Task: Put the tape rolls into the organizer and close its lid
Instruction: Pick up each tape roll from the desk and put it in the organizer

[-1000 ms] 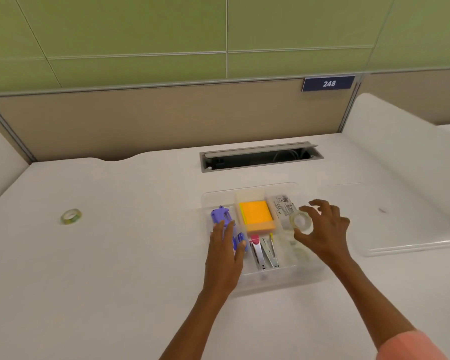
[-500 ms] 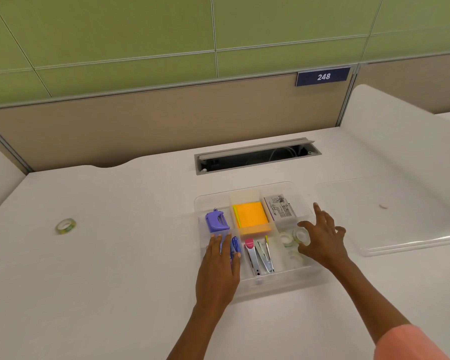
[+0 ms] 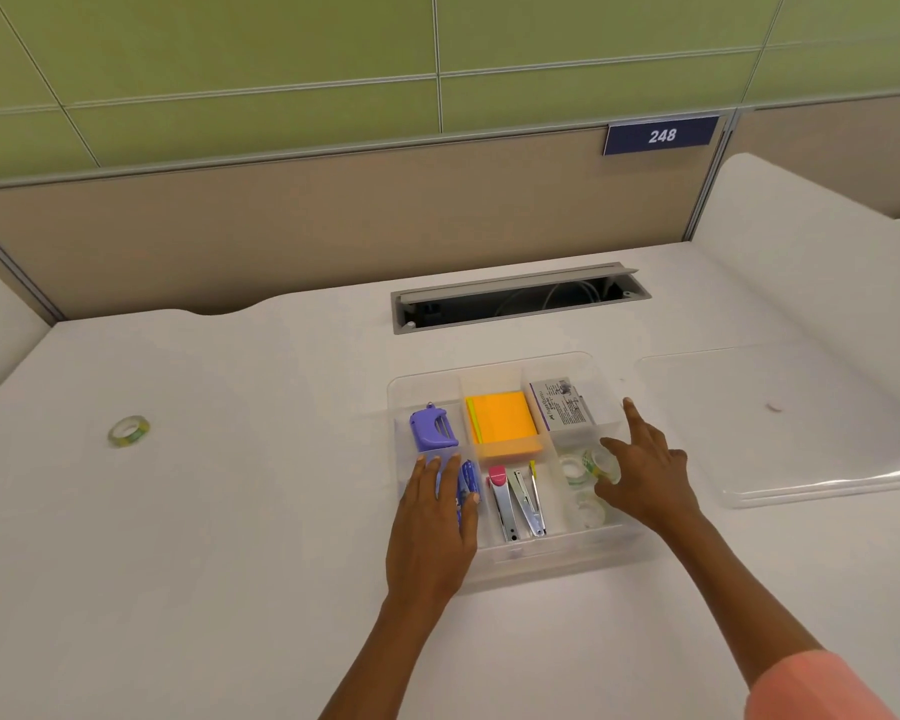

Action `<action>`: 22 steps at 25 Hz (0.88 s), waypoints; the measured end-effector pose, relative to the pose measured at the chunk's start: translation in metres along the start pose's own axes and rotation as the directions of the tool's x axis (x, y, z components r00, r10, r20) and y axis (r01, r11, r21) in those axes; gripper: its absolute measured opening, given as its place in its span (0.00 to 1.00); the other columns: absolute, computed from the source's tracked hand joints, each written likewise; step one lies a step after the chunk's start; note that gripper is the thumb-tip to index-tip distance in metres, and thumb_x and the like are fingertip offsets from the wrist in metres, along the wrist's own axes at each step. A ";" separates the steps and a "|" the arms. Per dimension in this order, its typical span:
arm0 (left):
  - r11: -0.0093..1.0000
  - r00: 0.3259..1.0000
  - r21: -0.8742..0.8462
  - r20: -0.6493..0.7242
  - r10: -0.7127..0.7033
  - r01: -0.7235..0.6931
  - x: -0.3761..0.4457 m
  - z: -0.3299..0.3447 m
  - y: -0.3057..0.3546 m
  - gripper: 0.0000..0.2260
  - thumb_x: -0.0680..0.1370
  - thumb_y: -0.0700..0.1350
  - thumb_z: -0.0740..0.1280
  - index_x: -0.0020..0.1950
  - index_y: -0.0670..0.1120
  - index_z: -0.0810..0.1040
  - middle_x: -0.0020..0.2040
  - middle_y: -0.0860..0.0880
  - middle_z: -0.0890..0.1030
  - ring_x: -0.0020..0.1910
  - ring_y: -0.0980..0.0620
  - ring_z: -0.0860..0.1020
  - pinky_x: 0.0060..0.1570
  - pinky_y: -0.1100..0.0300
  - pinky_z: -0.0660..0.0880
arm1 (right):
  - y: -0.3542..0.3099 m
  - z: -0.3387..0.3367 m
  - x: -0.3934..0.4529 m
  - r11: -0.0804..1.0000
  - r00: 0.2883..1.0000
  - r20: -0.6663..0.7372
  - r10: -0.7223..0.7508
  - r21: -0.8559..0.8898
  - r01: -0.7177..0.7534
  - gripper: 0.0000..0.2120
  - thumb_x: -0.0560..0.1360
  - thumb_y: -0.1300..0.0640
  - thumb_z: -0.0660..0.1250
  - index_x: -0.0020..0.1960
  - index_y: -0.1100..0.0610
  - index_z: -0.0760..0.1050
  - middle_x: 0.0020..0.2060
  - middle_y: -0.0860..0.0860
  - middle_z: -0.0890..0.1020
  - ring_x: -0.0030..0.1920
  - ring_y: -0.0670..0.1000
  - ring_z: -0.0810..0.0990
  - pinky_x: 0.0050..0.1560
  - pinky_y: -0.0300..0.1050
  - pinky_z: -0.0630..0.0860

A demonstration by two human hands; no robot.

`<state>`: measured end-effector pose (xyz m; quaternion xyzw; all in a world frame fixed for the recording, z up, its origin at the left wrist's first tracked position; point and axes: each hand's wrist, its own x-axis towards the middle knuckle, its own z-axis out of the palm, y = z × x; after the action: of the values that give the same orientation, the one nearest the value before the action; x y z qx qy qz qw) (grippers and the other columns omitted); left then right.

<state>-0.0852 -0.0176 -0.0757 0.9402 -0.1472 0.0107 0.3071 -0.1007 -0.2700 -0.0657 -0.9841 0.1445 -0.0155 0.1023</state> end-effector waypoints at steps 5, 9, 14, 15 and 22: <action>1.000 1.000 -0.010 -0.018 -0.005 0.005 0.000 0.001 0.000 0.24 0.78 0.52 0.56 0.73 0.51 0.54 0.75 0.49 0.57 0.74 0.51 0.54 0.70 0.54 0.58 | -0.001 0.001 -0.001 1.000 1.000 -0.015 0.002 0.013 -0.002 0.23 0.68 0.54 0.69 0.62 0.55 0.71 0.76 0.57 0.50 0.70 0.62 0.62 0.61 0.62 0.67; 1.000 1.000 -0.021 -0.025 -0.007 0.006 0.000 0.001 0.000 0.24 0.78 0.52 0.56 0.72 0.51 0.54 0.75 0.48 0.58 0.74 0.50 0.54 0.70 0.54 0.58 | -0.001 0.000 -0.001 0.999 1.000 -0.014 0.007 0.050 -0.006 0.23 0.68 0.54 0.70 0.62 0.54 0.71 0.76 0.57 0.51 0.70 0.62 0.61 0.63 0.63 0.66; 0.999 1.000 -0.046 -0.024 0.003 -0.004 0.001 0.000 0.000 0.25 0.78 0.51 0.58 0.73 0.50 0.54 0.75 0.47 0.57 0.74 0.49 0.55 0.71 0.51 0.59 | -0.007 -0.009 -0.007 0.987 0.991 -0.132 0.001 0.159 0.020 0.21 0.67 0.56 0.71 0.59 0.54 0.73 0.74 0.59 0.58 0.70 0.63 0.62 0.62 0.64 0.66; 0.997 1.000 -0.070 -0.026 0.012 -0.014 0.001 -0.002 0.001 0.25 0.78 0.51 0.58 0.72 0.50 0.54 0.75 0.46 0.57 0.74 0.49 0.55 0.71 0.51 0.60 | -0.009 -0.013 -0.009 0.982 0.986 -0.169 -0.012 0.185 0.044 0.20 0.67 0.58 0.71 0.59 0.54 0.74 0.74 0.60 0.60 0.70 0.63 0.63 0.62 0.64 0.66; 0.975 0.988 -0.217 -0.152 0.004 -0.037 0.003 -0.033 -0.013 0.23 0.77 0.49 0.59 0.71 0.48 0.58 0.74 0.47 0.59 0.74 0.49 0.56 0.64 0.64 0.54 | -0.075 -0.032 -0.003 0.901 0.949 -0.233 -0.210 0.330 0.281 0.19 0.70 0.60 0.70 0.59 0.53 0.74 0.73 0.56 0.63 0.72 0.59 0.61 0.69 0.60 0.63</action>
<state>-0.0762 0.0112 -0.0561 0.8955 -0.1336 0.0684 0.4190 -0.0840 -0.2048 -0.0189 -0.9529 0.0227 -0.1490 0.2631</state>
